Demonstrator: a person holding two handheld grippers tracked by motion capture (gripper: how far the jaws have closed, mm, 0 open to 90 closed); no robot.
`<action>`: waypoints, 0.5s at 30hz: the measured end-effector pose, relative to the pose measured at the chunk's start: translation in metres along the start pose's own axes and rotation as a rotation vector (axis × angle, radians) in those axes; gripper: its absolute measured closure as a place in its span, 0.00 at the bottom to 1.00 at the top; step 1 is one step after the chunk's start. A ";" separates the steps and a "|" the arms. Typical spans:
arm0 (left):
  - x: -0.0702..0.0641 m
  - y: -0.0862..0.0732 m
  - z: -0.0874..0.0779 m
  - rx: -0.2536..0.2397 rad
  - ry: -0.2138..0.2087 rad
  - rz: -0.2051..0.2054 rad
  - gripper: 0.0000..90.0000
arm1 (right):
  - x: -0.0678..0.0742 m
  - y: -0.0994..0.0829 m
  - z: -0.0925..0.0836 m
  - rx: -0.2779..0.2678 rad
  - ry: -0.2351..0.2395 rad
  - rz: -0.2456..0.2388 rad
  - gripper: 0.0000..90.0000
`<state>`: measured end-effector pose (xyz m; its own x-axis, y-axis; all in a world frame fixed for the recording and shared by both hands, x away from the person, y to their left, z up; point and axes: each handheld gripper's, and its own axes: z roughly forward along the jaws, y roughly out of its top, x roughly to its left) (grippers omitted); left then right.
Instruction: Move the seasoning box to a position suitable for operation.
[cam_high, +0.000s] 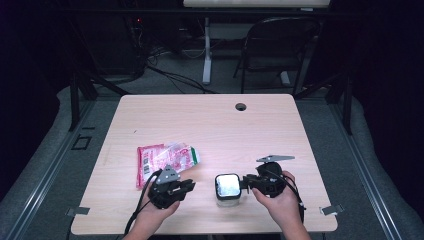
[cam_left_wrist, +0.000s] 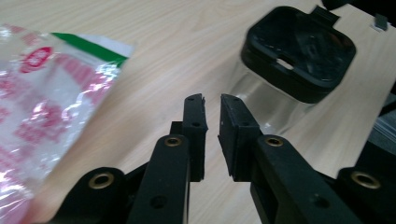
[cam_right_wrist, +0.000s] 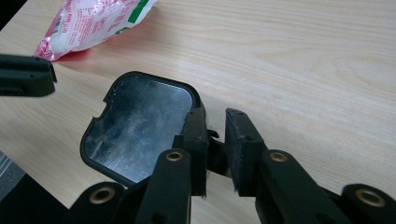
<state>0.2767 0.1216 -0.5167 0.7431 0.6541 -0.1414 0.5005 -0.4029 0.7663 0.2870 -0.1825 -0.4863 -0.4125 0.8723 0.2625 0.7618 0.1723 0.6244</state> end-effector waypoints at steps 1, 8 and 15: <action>-0.002 0.000 0.002 0.003 -0.008 0.002 0.92 | -0.001 0.000 0.000 0.003 -0.001 -0.002 0.89; -0.018 0.000 0.016 0.022 -0.059 0.022 1.00 | -0.001 -0.001 0.000 -0.004 0.010 0.006 0.91; -0.031 0.002 0.027 0.052 -0.098 0.042 1.00 | -0.001 -0.002 0.000 -0.005 0.014 0.009 0.91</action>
<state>0.2668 0.0833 -0.5279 0.8027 0.5709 -0.1726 0.4882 -0.4627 0.7400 0.2856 -0.1838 -0.4877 -0.4125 0.8674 0.2784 0.7631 0.1622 0.6256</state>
